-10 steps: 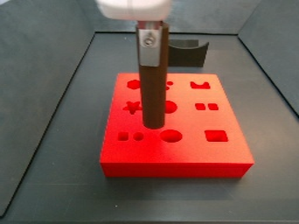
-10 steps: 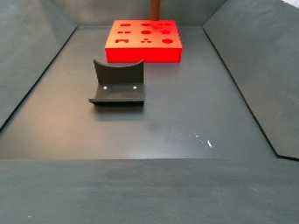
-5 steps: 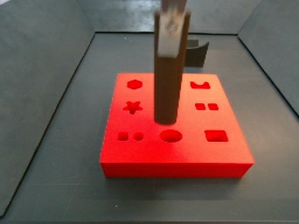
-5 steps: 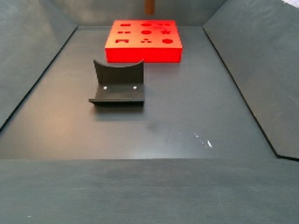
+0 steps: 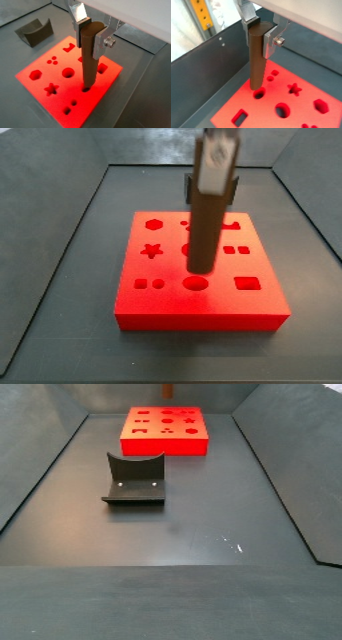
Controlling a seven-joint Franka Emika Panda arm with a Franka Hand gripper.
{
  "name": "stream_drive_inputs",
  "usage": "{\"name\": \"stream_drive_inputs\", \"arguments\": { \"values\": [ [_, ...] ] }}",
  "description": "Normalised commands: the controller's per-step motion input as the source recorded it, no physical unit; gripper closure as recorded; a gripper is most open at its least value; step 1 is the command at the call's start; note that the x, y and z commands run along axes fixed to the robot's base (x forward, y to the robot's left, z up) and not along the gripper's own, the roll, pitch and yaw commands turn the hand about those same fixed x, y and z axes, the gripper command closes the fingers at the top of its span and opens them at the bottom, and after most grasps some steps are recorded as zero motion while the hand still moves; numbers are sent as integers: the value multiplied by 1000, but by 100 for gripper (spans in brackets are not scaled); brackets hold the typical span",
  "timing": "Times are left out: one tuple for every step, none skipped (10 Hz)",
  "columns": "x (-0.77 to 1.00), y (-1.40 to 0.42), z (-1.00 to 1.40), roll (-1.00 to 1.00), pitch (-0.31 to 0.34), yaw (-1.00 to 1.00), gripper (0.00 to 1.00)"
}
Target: Insert the oval object.
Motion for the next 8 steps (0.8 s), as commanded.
{"name": "stream_drive_inputs", "arguments": {
  "values": [
    [286,-9,-74,53,0,0,100],
    [137,169,-189,190,49,11,100],
    [77,200,-257,166,41,266,100],
    [0,0,-57,0,0,0,100],
    [0,-20,-303,0,-3,0,100],
    [0,-3,-237,0,0,0,100],
    [0,0,-197,1,0,0,100],
    [0,0,-117,1,0,0,100]
  ]
}}
